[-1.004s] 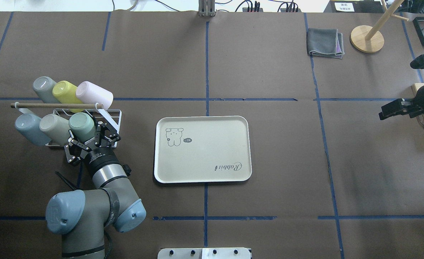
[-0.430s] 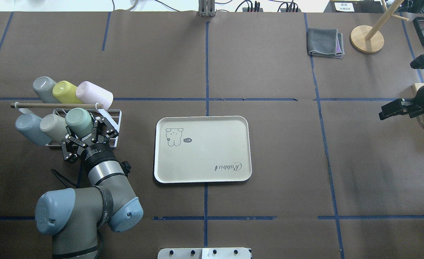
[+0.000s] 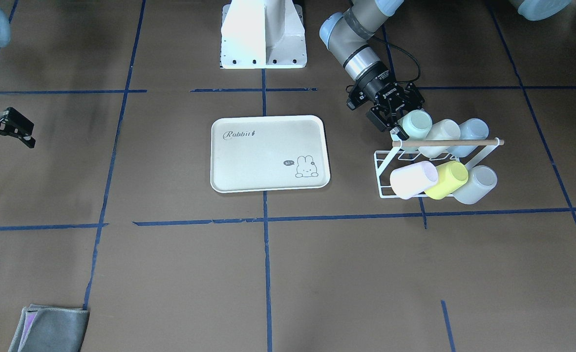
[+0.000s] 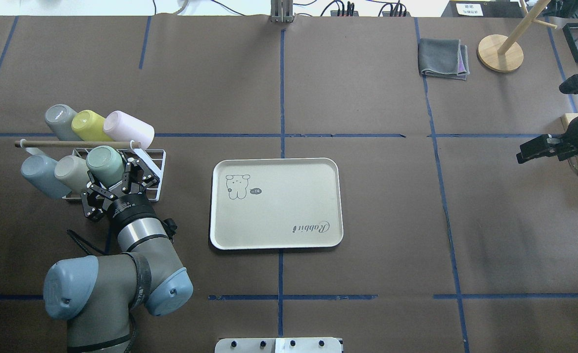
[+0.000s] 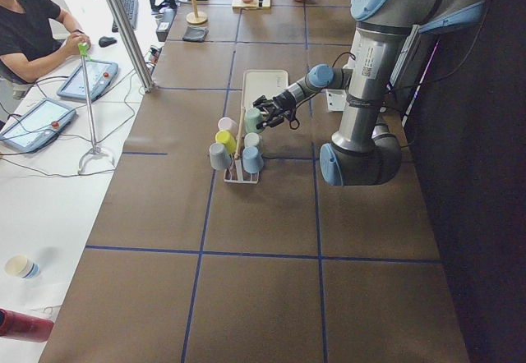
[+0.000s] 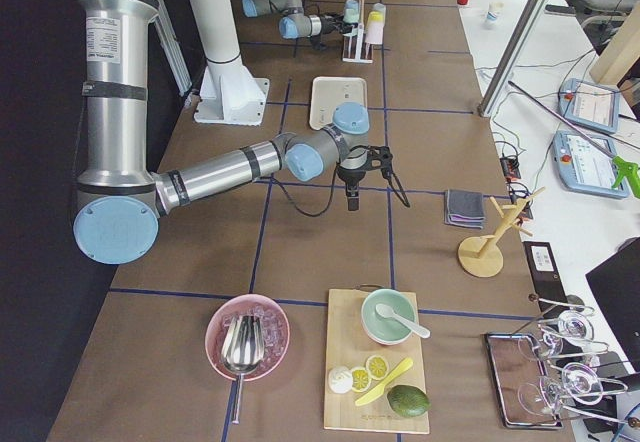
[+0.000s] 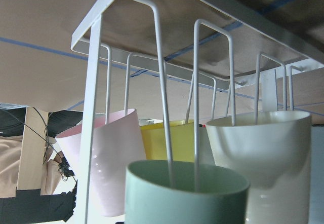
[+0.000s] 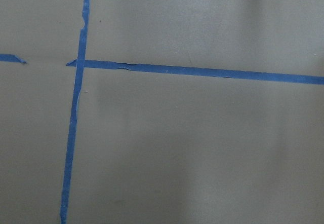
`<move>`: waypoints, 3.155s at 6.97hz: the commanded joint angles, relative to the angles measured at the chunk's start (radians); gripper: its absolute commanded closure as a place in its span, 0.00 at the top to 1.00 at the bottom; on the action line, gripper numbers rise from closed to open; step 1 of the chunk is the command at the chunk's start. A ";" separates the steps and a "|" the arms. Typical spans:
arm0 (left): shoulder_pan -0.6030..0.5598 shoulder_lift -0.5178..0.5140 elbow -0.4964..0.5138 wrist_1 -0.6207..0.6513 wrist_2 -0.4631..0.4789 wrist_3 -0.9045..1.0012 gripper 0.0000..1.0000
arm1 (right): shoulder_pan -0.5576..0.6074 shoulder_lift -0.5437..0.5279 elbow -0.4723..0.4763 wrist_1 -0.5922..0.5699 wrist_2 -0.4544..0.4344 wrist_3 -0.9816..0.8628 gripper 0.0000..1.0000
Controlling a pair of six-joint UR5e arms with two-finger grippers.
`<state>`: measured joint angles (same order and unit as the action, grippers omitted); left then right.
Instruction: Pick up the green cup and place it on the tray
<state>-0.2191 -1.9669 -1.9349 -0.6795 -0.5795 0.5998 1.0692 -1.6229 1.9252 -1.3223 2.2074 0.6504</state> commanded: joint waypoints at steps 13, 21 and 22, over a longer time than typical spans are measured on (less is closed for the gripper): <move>-0.111 0.034 -0.368 0.037 -0.005 0.015 0.07 | 0.000 0.000 0.005 0.000 0.003 0.000 1.00; -0.124 -0.021 -0.354 -0.629 -0.253 -0.735 0.04 | 0.006 0.005 0.006 0.003 0.003 -0.002 1.00; -0.117 -0.020 -0.307 -0.788 -0.253 -0.818 0.04 | 0.009 0.008 0.008 0.003 0.002 -0.002 1.00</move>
<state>-0.3427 -1.9870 -2.3002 -1.2957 -0.8293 -0.1038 1.0762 -1.6173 1.9320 -1.3193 2.2102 0.6489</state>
